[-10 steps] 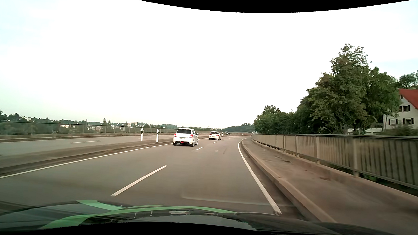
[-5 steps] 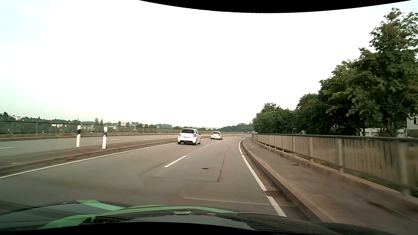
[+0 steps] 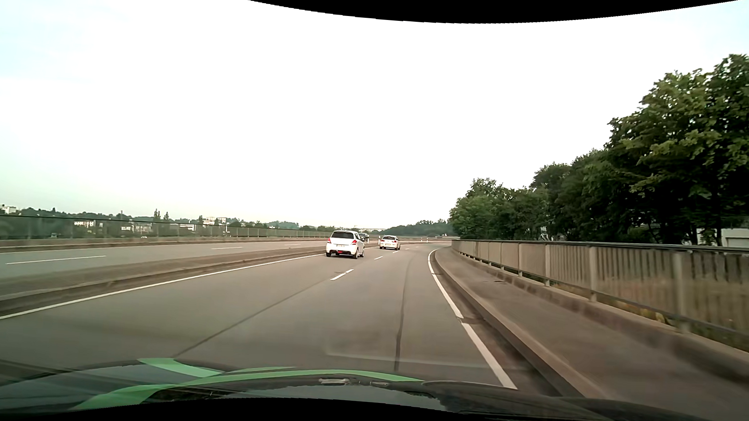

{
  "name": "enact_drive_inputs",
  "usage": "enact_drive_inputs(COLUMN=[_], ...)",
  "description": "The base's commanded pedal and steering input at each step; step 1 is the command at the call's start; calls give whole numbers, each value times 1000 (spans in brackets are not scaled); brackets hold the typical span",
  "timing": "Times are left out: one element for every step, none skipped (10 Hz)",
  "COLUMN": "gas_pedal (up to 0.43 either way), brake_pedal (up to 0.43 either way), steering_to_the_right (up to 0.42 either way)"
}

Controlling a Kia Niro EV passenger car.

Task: Follow the waypoints while adhering to traffic rules and regulations

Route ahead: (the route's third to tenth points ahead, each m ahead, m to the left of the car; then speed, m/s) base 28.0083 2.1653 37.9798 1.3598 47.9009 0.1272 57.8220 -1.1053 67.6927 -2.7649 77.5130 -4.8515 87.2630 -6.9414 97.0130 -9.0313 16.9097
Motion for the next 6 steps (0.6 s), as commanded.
enact_drive_inputs(gas_pedal=[228,228,228,228,228,228], brake_pedal=[0,0,0,0,0,0], steering_to_the_right=[12,13,13,13,14,14])
